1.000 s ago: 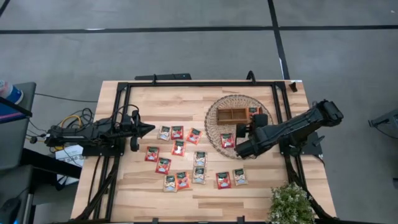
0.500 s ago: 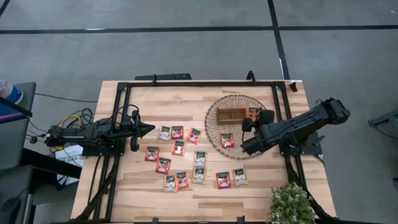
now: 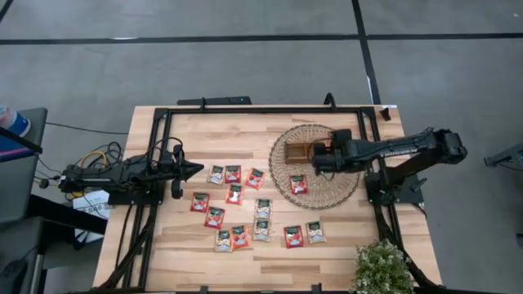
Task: Pick & Place Tea
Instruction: Put the orange tea pack into the right compartment of the brown organizer
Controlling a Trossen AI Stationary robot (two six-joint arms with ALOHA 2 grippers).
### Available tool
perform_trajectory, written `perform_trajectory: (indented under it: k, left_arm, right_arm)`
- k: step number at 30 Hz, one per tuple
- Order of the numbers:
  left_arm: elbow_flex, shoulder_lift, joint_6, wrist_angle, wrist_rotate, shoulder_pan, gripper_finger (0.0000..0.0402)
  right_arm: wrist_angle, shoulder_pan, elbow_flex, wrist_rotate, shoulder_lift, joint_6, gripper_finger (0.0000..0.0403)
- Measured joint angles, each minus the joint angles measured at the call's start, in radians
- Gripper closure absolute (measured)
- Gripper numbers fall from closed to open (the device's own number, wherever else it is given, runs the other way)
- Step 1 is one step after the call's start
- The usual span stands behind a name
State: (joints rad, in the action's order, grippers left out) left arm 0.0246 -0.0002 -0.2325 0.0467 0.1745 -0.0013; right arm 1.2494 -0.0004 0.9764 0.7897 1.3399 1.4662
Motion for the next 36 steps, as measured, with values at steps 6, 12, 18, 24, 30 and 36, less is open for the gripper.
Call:
perform_trajectory:
  k: [6,12,18,24,30,36]
  left_arm:
    - [0.0,0.0,-0.001,0.0,0.0,0.0,0.0401]
    - [0.0,0.0,-0.001,0.0,0.0,0.0,0.0401]
    - [0.0,0.0,-0.001,0.0,0.0,0.0,0.0401]
    - [0.0,0.0,-0.001,0.0,0.0,0.0,0.0401]
    - [0.0,0.0,0.004,0.0,0.0,0.0,0.0401]
    - [0.0,0.0,0.003,0.0,0.0,0.0,0.0401]
  right_arm:
    - [-0.043,-0.092,0.0,-0.007,0.002,-0.113,0.0403]
    - [-0.068,-0.122,0.0,-0.015,0.002,-0.129,0.0403]
    - [-0.176,-0.111,-0.077,-0.011,0.0,-0.131,0.0403]
    - [-0.237,-0.104,-0.159,-0.015,-0.005,-0.112,0.0403]
    - [-0.318,-0.107,-0.233,-0.003,-0.005,-0.113,0.0403]
    - [-0.405,-0.111,-0.293,0.029,-0.005,-0.113,0.0403]
